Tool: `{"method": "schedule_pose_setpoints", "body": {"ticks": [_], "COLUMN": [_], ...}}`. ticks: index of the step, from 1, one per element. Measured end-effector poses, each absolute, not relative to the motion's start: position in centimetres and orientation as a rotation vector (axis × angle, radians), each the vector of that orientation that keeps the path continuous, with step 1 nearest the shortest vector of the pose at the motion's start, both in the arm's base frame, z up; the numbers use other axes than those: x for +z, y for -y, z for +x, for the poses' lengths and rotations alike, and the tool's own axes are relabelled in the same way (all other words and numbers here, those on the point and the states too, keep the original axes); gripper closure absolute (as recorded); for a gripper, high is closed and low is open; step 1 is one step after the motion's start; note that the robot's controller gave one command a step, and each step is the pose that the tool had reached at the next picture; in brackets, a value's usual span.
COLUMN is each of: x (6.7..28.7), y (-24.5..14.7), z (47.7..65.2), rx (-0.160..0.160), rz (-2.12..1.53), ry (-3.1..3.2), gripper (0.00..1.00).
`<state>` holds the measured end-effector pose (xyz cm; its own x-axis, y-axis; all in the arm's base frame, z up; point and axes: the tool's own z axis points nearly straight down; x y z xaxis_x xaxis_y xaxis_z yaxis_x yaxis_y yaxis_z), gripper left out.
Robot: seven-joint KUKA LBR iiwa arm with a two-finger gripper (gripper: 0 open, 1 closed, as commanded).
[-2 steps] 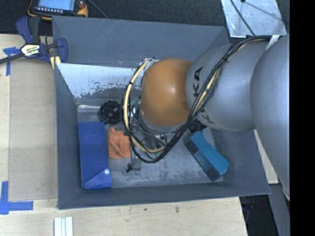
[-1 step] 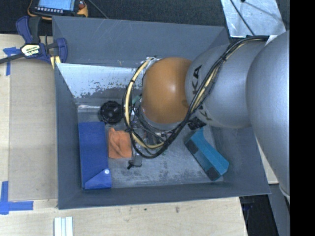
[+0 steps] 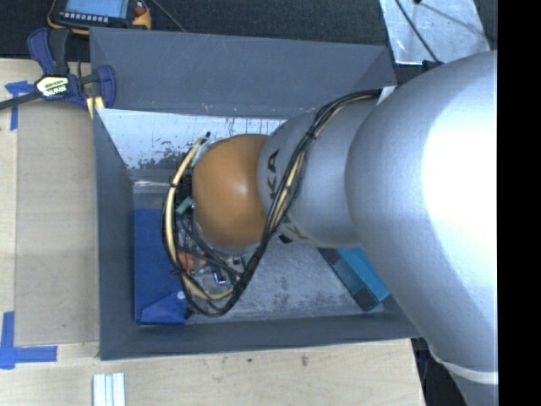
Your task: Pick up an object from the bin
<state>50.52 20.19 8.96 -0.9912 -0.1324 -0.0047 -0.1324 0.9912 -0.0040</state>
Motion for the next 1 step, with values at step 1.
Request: {"method": "schedule_pose_setpoints", "body": {"ticks": [1], "x": [7.3], "y": [-20.76], "z": [53.52], "rx": [-0.007], "rz": [-0.675], "ry": [-3.066], "gripper": [1.0]}}
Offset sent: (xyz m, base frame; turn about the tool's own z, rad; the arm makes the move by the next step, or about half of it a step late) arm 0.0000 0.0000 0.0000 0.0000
